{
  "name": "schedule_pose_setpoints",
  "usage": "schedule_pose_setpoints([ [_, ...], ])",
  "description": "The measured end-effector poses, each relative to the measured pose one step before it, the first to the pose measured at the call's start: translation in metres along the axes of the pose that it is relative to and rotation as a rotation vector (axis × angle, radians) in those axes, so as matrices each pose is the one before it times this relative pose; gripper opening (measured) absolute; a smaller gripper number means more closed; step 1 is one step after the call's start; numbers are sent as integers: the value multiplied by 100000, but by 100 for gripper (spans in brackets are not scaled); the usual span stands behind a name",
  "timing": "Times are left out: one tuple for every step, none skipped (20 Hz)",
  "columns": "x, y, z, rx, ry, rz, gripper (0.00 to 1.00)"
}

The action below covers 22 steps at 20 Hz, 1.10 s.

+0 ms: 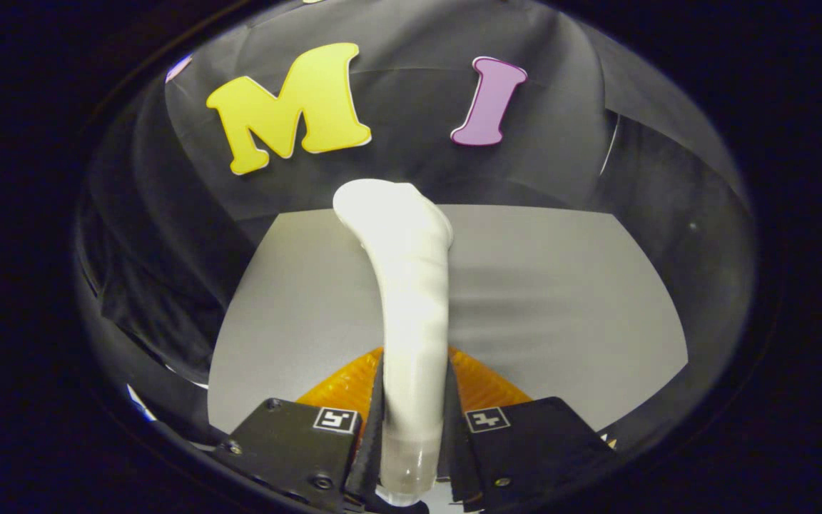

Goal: Iron the clothes twice with a garment steamer, once on the left side and once on the right side.

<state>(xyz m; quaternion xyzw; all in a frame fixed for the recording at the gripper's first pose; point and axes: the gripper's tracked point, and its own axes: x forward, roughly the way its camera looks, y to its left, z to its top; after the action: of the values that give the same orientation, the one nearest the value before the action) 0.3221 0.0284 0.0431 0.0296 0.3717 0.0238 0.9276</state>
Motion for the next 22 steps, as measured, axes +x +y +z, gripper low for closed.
schedule_pose_setpoints([
  [-181,28,-72,1154,-339,162,40],
  [-256,120,-91,1579,-455,607,39],
  [-188,291,-248,1034,-332,1371,37],
  [-256,412,-294,1117,-476,2228,36],
  [-285,467,-139,1623,-1520,2378,36],
  [-538,483,-175,178,-1534,1330,36],
  [-486,345,-295,-214,-2000,726,36],
  [-549,466,-76,89,-2317,725,36],
  [-796,556,5,289,-2136,1004,36],
  [-926,627,41,570,-2262,1022,36],
  [-1008,504,26,449,-2509,848,36],
  [-882,491,146,630,-2715,417,36],
  [-1061,647,169,145,-2957,334,36],
  [-1171,625,321,487,-3136,650,36],
  [-1268,640,307,767,-3134,654,36],
  [-1399,716,433,667,-3396,747,36],
  [-1494,643,406,209,-3507,612,36],
  [-1497,753,512,-92,-3937,367,35],
  [-1502,764,533,-589,-3950,349,35],
  [-1288,763,499,-242,-3888,-118,35],
  [-1601,602,484,-898,-4122,17,35],
  [-1491,402,511,-832,-3896,-85,35],
])
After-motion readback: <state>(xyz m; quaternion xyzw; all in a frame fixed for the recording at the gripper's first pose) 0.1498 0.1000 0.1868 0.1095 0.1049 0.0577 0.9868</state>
